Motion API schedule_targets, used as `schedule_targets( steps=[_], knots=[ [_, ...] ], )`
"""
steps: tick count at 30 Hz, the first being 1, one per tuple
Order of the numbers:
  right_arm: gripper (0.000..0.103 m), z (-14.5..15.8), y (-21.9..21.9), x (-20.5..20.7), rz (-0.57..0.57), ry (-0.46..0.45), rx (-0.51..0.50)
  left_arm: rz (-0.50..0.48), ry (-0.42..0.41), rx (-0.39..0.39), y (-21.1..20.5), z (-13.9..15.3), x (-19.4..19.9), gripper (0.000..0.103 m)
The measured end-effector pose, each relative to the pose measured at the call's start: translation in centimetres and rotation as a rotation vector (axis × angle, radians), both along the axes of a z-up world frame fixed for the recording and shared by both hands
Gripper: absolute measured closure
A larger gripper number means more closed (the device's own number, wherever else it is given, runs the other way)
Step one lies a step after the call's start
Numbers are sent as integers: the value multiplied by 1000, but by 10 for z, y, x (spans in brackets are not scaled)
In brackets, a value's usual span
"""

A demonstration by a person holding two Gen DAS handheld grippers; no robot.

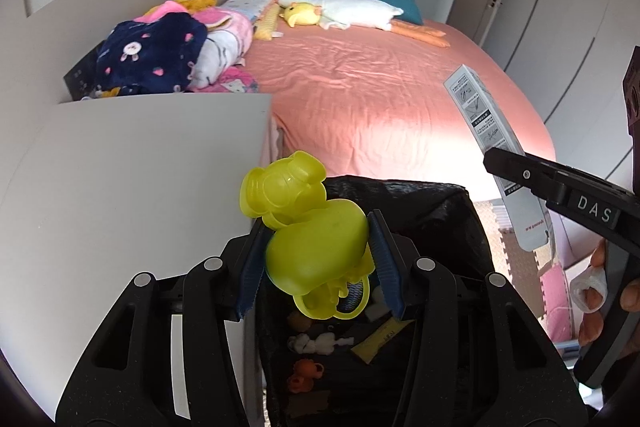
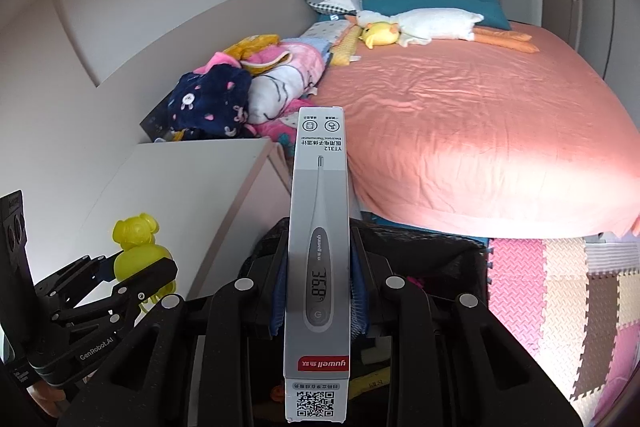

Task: Collect trash
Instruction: 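Lift and carry the yellow toy and thermometer box over the black bag, then open both grippers to drop the toy and box into the bag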

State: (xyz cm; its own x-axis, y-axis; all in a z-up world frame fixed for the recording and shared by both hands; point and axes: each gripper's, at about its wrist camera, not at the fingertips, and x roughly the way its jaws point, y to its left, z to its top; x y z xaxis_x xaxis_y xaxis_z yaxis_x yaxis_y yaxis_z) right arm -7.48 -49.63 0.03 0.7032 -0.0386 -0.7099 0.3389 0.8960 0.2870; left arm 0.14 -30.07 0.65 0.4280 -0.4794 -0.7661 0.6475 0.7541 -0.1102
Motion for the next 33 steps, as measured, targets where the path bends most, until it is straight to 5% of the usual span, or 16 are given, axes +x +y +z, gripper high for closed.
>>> schedule_targets(
  steps=[11, 13, 14, 15, 33],
  knots=[
    [73, 0, -28, -16, -65, 23, 1, -138, 49, 14, -30, -9, -13, 53],
    [44, 3, -30, -19, -79, 21, -5, -133, 30, 34, -32, -9, -17, 7],
    [18, 7, -29, -21, -90, 10, -17, -114, 5, 36, -30, -8, -19, 7],
    [12, 10, -29, -23, -97, -1, -29, -110, -10, 25, -28, -6, -21, 6],
    [7, 11, -29, -31, -119, 12, -46, -76, -22, 32, -16, -2, -22, 6]
  ],
)
